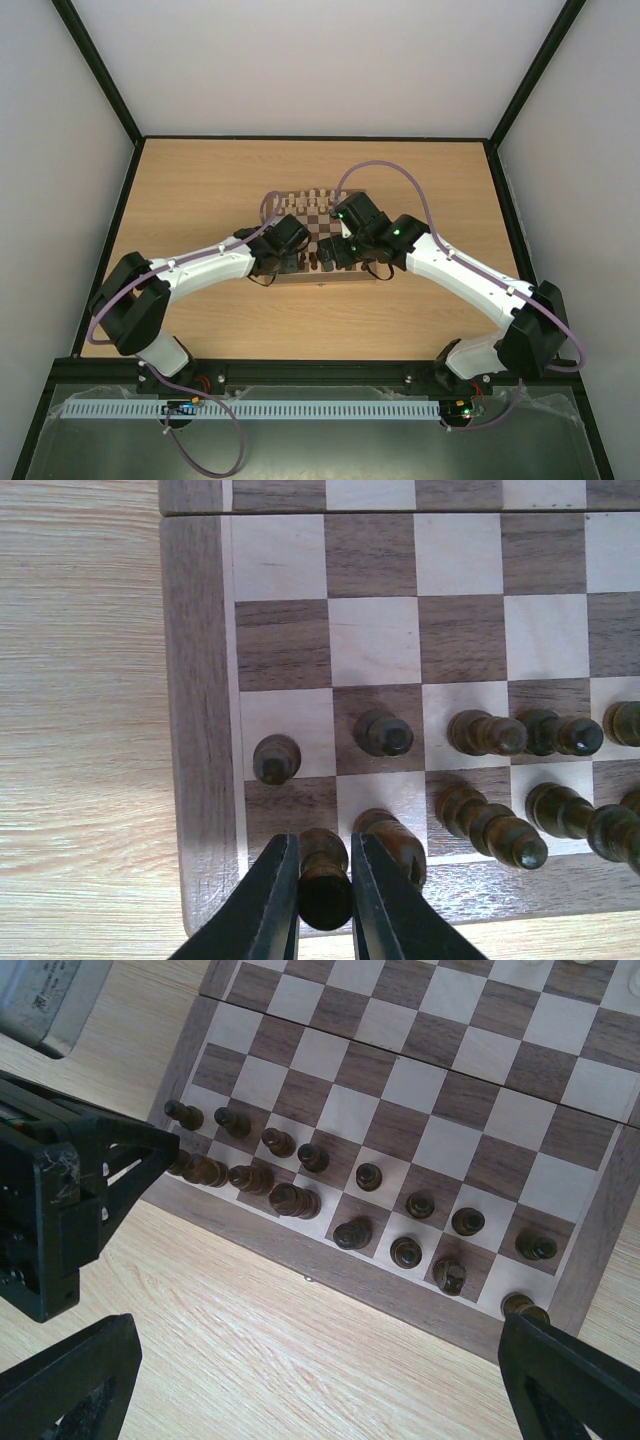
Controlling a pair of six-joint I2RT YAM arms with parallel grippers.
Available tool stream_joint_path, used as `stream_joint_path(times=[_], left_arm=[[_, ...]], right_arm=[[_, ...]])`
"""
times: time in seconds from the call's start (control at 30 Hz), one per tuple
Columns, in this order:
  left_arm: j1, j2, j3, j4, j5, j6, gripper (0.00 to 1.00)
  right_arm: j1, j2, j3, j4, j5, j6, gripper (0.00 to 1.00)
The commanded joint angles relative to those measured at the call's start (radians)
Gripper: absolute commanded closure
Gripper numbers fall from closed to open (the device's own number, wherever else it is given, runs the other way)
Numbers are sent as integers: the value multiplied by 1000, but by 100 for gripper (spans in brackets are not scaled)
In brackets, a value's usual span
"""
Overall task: Set up the chess pieces on the board
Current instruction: Place the chess piece on the chessboard.
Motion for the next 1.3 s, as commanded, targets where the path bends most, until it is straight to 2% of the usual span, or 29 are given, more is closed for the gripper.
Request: stream_joint_path(times=[0.0, 0.93, 1.1, 1.27], left_arm=[[-12, 20, 30, -1, -27, -5, 87], [-12, 42, -26, 14, -63, -25, 86], [-13, 39, -29, 15, -62, -27, 82], [-13, 30, -26, 15, -61, -28, 72]], right_arm=[[8, 9, 0, -22, 5, -8, 1], [8, 13, -10, -14, -4, -8, 1], [8, 15, -9, -15, -9, -8, 1], [8, 14, -9, -14, -10, -8, 2]])
